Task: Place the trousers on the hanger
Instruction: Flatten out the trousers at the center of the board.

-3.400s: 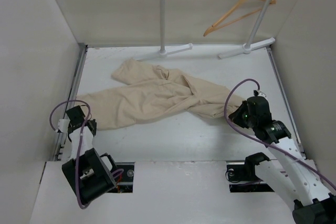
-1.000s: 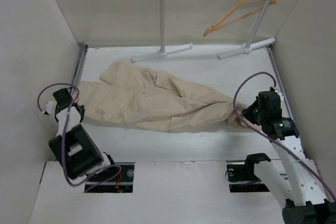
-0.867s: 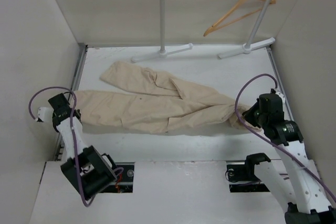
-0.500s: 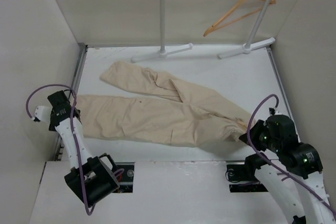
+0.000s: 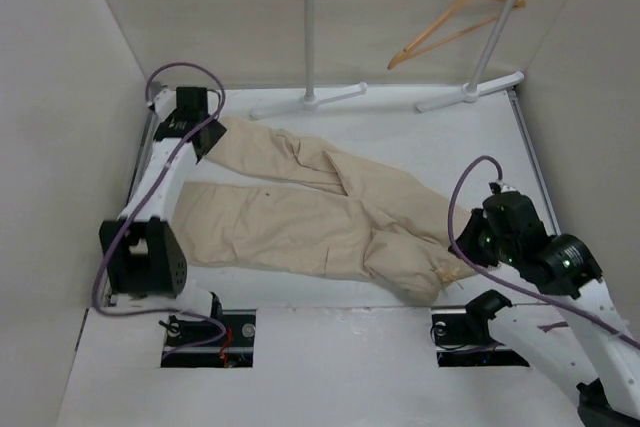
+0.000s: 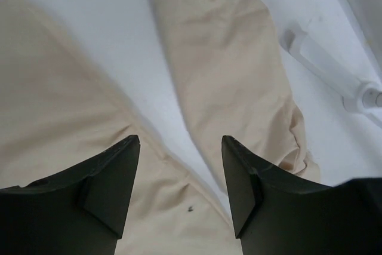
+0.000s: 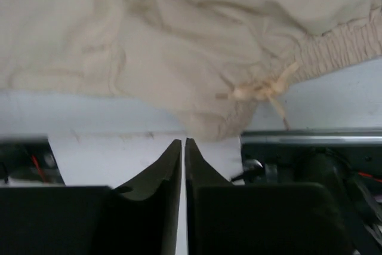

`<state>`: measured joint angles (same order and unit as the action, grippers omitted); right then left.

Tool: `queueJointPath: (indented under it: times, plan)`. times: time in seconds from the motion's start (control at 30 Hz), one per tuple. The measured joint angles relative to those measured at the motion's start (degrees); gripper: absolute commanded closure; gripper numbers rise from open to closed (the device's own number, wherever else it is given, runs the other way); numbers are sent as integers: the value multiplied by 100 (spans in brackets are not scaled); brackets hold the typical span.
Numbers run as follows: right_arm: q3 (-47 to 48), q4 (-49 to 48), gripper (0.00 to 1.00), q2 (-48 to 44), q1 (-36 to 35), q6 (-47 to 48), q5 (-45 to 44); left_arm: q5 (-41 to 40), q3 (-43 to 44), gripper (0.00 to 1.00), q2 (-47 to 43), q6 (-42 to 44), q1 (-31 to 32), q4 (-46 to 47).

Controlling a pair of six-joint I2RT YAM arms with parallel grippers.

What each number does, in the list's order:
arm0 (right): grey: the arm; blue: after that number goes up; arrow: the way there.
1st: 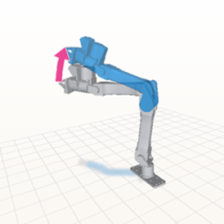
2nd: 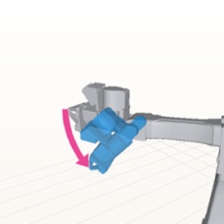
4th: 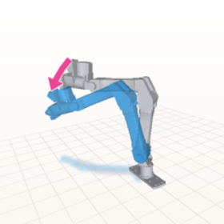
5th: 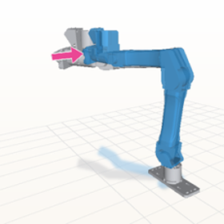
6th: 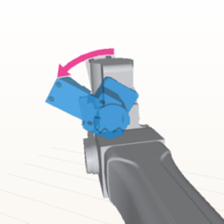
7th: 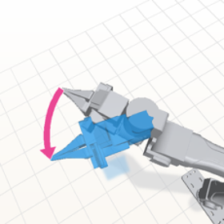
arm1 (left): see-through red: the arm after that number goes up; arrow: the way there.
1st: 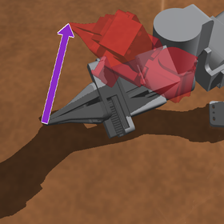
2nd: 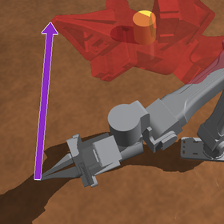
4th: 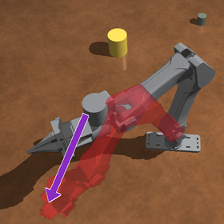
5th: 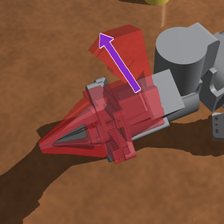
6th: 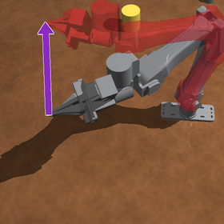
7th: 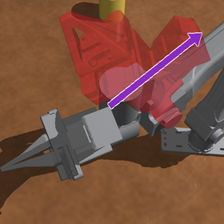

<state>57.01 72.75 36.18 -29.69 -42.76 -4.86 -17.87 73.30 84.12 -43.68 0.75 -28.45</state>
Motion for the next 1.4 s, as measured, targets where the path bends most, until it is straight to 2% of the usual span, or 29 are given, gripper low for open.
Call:
queueJointPath:
  times: [0.07,0.1,0.2,0.3,0.53,0.63,0.73,0.8,0.9,1.0,1.1,1.13,1.17,1.27,1.37,1.4]
  plan:
    - [-254,-505,94,260,474,20,-107,164,573,46,868,111,181,105]
    - [-402,-791,87,426,765,13,-133,214,841,46,1270,168,219,146]
    - [-942,-1722,80,901,1687,-39,-74,326,1711,46,2420,337,251,249]
    - [-1261,-2197,63,1228,2382,-50,57,369,2518,46,3342,431,227,289]
    - [-1294,-2876,41,1620,2830,-11,149,315,4489,49,4806,640,76,186]
    - [-1283,-3008,32,1775,3139,28,162,308,4979,51,5167,739,24,146]
    - [-1281,-3067,26,1954,3399,48,24,354,5007,65,5318,787,-15,44]
    - [-1255,-3075,25,2157,3442,57,-170,387,5005,79,5386,796,-31,-24]
    - [-1130,-3128,26,2726,3451,59,-424,426,4946,93,5392,807,-39,-57]
    - [-1040,-3316,31,3394,3451,61,-490,433,4677,96,5246,758,-39,72]
    - [-918,-3440,41,4059,3436,79,-433,444,4092,97,4815,649,-44,229]
    - [-846,-3475,48,4293,3416,81,-407,455,3926,97,4647,608,-48,278]
    - [-774,-3526,62,4507,3403,92,-372,470,3768,97,4446,566,-55,319]
    - [-496,-3659,89,5097,3364,114,-256,557,3488,98,3829,437,-103,448]
    - [-103,-3742,100,5606,3357,98,-127,673,3394,98,3213,280,-192,647]
    - [46,-3773,100,5735,3375,101,-92,726,3392,98,3047,219,-234,699]
